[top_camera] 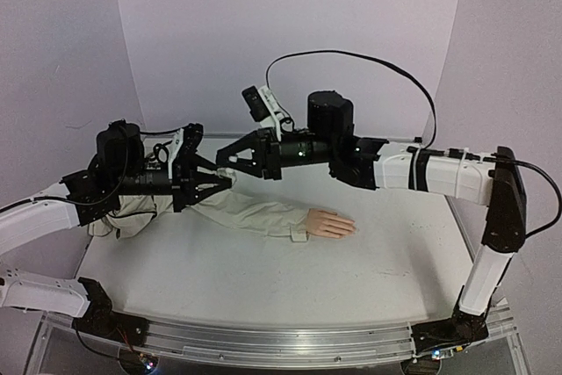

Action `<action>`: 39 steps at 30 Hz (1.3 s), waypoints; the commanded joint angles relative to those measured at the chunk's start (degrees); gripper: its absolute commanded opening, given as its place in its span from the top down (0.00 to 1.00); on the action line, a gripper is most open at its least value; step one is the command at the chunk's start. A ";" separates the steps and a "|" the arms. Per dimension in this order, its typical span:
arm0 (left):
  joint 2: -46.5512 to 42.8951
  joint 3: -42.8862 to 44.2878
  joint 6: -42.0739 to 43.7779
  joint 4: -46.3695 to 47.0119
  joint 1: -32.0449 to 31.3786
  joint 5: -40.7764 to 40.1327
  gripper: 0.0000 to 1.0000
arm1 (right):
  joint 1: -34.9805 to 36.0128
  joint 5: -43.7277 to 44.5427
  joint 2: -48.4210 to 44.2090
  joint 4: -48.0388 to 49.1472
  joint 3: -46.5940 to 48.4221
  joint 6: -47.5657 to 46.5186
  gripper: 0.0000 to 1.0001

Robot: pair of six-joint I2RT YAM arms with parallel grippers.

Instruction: Paint the nails

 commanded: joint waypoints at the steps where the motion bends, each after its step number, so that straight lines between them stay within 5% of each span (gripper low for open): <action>1: 1.96 5.87 -2.27 5.91 -0.87 24.15 1.00 | 2.65 -15.53 -5.19 3.21 -5.84 -3.85 1.00; 5: 2.19 5.20 -1.11 5.91 -0.87 20.61 1.00 | 2.99 -9.83 -6.62 3.54 -7.76 -3.89 1.00; 9: 1.87 4.56 -1.02 5.96 -0.87 10.04 1.00 | 2.98 3.37 -7.62 1.76 -6.87 -1.97 0.49; 13: 0.78 3.01 1.97 5.21 -1.00 -6.21 1.00 | 2.84 20.76 -9.87 -5.89 -5.13 0.73 0.16; 15: 0.81 3.03 3.70 4.12 -1.34 -12.88 1.00 | 2.42 24.40 -9.98 -9.82 -3.86 1.93 0.08; 24: 3.32 5.26 8.73 -1.32 -3.67 -21.39 1.00 | 2.12 27.59 -8.56 -20.00 1.72 6.58 0.05; 32: 3.27 5.52 9.58 -2.08 -4.36 -21.90 1.00 | 2.08 25.59 -5.19 -25.26 7.80 7.51 0.32; 39: 3.01 5.53 9.96 -2.17 -4.66 -22.07 1.00 | 1.76 25.23 -2.65 -28.78 11.11 8.29 0.34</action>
